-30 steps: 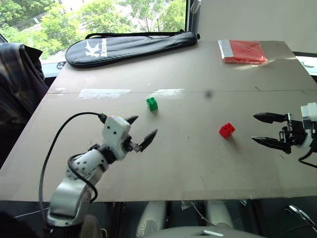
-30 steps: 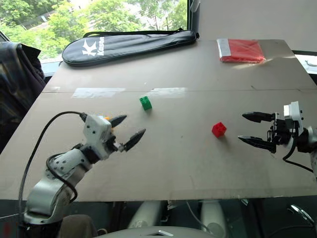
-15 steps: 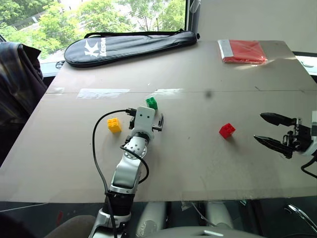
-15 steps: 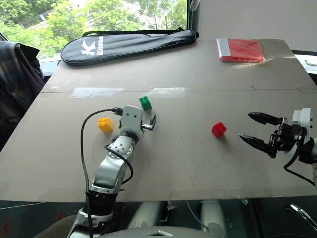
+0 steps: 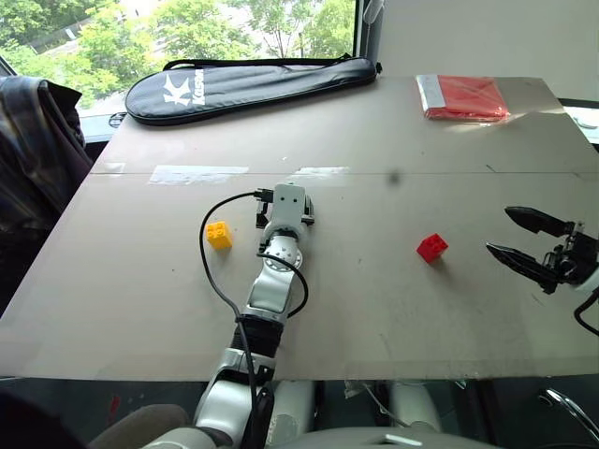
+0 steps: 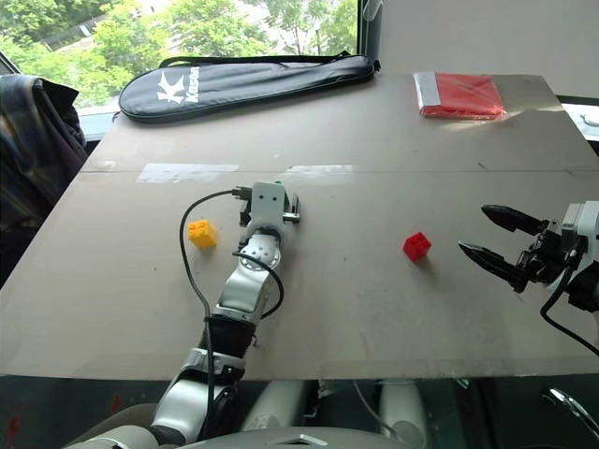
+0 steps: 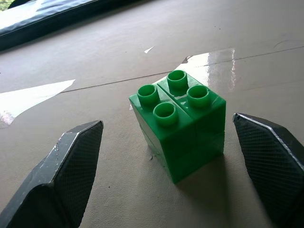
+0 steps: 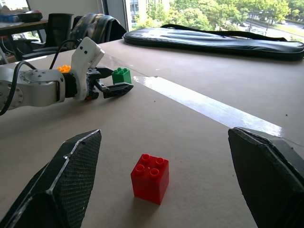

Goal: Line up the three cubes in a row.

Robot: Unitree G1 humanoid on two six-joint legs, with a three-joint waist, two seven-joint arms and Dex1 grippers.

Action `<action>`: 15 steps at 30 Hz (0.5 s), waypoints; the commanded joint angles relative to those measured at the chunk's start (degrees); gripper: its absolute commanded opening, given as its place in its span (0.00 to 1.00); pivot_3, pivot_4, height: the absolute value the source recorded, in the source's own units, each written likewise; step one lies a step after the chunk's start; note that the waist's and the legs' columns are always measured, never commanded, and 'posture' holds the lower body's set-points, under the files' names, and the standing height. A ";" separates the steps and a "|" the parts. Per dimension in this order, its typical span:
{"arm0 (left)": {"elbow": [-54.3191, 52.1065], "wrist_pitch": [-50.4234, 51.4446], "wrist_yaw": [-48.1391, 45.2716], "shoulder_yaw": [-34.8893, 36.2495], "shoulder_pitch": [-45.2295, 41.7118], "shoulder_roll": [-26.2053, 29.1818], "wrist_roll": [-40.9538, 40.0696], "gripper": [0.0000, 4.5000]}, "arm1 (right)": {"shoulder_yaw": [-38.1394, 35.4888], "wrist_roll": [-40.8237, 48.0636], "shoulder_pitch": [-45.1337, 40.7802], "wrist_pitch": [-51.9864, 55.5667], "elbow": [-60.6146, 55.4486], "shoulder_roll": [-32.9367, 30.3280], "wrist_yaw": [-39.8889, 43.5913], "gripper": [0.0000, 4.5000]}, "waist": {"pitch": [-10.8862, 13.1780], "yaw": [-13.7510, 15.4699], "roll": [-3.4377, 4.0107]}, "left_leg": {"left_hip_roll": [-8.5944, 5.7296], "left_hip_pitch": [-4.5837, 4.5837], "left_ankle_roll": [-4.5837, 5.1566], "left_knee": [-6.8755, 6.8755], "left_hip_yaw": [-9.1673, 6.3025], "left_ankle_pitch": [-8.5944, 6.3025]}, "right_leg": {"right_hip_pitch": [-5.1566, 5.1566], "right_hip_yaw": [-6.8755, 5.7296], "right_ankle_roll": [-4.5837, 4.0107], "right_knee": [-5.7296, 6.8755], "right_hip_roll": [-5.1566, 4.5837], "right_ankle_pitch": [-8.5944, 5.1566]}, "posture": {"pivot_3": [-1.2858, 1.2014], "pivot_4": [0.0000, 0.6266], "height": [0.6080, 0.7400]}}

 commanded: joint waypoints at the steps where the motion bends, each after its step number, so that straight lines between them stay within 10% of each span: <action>1: 0.83 -1.04 0.89 -0.28 -0.66 -1.63 0.51 1.00 | -2.17 1.00 0.25 0.29 -2.60 0.29 -0.36 0.97 | 0.00 0.01 0.00 | 0.00 0.00 0.00 0.00 -0.01 0.00 | 0.00 -0.01 0.00 0.00 0.00 0.00 | 0.52 0.24 0.65; 12: -1.11 3.65 5.53 1.92 -0.50 -6.54 0.76 1.00 | -2.07 0.11 0.15 0.16 -3.08 0.65 -0.92 0.97 | -0.01 0.06 -0.01 | -0.03 0.00 0.00 0.00 -0.02 0.00 | 0.01 -0.04 0.01 0.00 0.01 0.00 | 0.52 0.24 0.65; 15: -1.98 5.04 6.59 2.57 -0.06 -6.79 1.35 0.72 | -1.84 -0.13 -0.18 0.04 -2.79 0.59 -0.77 1.00 | -0.01 0.00 -0.01 | -0.03 0.00 0.00 0.00 -0.01 0.00 | 0.01 -0.04 0.01 0.01 0.02 0.00 | 0.52 0.24 0.65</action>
